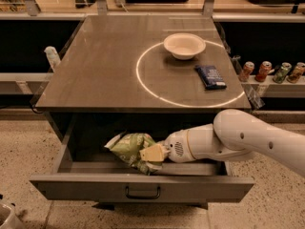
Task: Place green jalapeno chip bag into top drawer
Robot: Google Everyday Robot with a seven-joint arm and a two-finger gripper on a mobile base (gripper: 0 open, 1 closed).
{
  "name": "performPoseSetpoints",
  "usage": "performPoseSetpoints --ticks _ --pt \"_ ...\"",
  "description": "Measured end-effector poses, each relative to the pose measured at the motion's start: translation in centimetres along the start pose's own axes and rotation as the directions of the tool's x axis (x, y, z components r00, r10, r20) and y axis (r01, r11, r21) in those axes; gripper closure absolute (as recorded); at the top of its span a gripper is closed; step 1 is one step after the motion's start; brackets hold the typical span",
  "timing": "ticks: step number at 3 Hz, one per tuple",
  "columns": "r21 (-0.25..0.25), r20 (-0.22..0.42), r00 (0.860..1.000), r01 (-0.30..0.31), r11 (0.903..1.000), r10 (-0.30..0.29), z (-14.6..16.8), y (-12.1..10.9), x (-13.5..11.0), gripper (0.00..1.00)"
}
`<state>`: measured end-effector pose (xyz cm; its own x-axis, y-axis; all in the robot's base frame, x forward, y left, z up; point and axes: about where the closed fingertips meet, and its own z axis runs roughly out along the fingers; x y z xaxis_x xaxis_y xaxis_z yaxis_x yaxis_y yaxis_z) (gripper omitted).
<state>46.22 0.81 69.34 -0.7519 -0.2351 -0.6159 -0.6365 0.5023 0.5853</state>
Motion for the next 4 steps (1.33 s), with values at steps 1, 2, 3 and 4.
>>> performPoseSetpoints --ticks 1,2,3,4 --pt "0.0 0.0 1.0 0.0 1.0 0.0 0.0 0.0 0.0 0.4" --pt "0.0 0.0 1.0 0.0 1.0 0.0 0.0 0.0 0.0 0.17" --pt "0.0 0.0 1.0 0.0 1.0 0.0 0.01 0.01 0.0 0.0" --pt "0.0 0.0 1.0 0.0 1.0 0.0 0.01 0.01 0.0 0.0"
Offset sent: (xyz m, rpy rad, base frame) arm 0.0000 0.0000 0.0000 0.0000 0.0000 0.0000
